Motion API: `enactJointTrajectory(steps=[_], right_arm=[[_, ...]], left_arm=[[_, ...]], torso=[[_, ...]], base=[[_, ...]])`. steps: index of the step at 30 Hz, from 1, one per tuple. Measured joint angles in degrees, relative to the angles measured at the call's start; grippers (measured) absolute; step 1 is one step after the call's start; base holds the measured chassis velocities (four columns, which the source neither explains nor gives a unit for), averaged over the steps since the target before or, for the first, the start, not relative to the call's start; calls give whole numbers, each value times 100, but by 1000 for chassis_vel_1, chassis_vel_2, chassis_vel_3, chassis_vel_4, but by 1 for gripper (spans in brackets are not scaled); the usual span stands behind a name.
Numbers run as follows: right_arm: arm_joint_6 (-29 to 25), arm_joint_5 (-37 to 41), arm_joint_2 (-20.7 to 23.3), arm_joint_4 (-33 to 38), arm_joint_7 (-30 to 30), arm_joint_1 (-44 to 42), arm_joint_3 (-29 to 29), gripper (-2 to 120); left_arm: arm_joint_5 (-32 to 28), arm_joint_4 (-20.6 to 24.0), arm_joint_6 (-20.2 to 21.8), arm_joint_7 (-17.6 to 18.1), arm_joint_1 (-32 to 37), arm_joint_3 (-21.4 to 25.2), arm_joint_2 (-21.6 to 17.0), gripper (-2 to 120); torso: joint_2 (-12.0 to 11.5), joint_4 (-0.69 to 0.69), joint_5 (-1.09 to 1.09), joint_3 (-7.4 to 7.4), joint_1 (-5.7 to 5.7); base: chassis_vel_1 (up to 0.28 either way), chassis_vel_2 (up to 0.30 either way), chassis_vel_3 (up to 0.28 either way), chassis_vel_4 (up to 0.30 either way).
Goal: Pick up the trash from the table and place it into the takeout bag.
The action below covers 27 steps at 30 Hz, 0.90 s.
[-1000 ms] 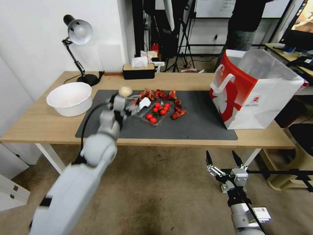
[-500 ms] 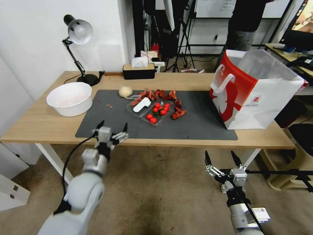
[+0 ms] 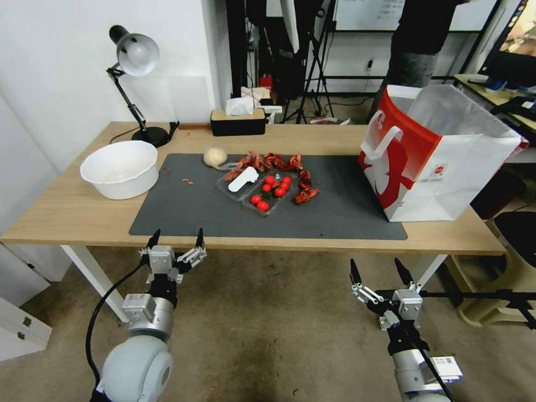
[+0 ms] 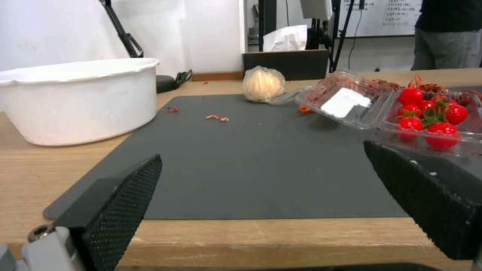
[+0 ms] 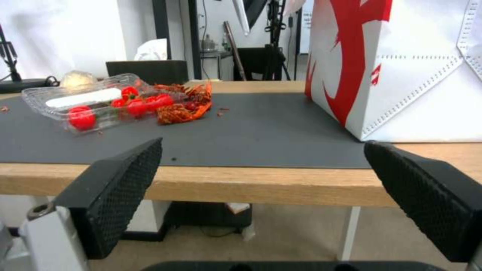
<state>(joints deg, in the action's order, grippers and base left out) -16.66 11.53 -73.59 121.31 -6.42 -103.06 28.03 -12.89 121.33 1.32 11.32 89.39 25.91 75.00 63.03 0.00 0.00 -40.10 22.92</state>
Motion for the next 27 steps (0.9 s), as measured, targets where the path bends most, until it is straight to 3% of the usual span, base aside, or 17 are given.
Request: enactJointTrajectory(steps=[15, 27], right_arm=[[2, -11, -30, 19, 0, -11, -1, 100], [2, -56, -74, 45, 1, -34, -15, 100]], left_arm=[[-280, -123, 151, 35, -459, -48, -141, 100], [-908, -354, 508, 119, -1412, -233, -410, 100]], torso=[[0, 0, 0, 0, 0], [-1, 0, -1, -1, 0]], base=[[0, 0, 0, 0], [0, 0, 0, 0]])
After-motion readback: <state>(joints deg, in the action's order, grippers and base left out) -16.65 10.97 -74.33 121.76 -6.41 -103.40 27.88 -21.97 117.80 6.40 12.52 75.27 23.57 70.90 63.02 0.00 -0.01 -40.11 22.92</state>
